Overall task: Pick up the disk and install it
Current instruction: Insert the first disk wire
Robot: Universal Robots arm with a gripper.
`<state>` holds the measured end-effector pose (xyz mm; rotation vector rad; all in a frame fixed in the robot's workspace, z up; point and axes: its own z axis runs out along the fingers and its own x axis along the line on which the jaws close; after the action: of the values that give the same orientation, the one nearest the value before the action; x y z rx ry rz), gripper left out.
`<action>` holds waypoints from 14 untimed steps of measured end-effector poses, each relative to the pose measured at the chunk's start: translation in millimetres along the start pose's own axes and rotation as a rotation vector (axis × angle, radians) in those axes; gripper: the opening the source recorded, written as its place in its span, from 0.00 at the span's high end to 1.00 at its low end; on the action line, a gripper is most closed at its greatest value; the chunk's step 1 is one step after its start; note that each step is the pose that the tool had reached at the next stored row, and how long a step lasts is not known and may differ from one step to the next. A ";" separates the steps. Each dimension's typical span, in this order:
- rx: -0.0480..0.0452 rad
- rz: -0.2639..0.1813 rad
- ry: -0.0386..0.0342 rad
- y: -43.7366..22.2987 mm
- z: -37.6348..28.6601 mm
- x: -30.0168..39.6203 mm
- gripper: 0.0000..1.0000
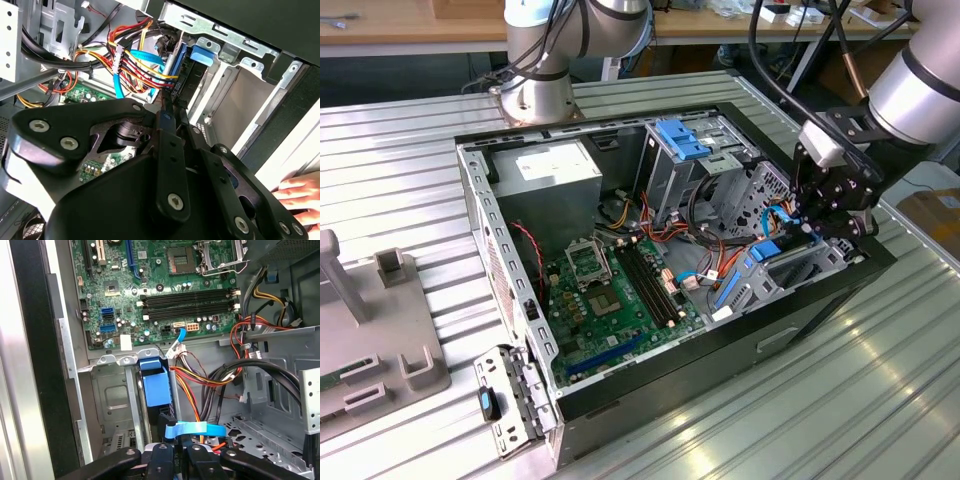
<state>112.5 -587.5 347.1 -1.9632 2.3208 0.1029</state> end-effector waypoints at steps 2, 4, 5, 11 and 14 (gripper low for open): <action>-0.0041 0.001 0.0007 -1.1 0.0 -0.2 0.84; -0.0055 0.001 0.0011 -1.4 0.0 -0.2 0.84; -0.0056 0.001 0.0012 -1.5 0.0 -0.2 0.84; -0.0065 0.001 0.0013 -2.0 0.2 -0.5 0.84; -0.0072 0.001 0.0015 -2.3 0.1 -0.8 0.84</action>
<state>114.9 -587.1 347.2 -1.9661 2.3257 0.1100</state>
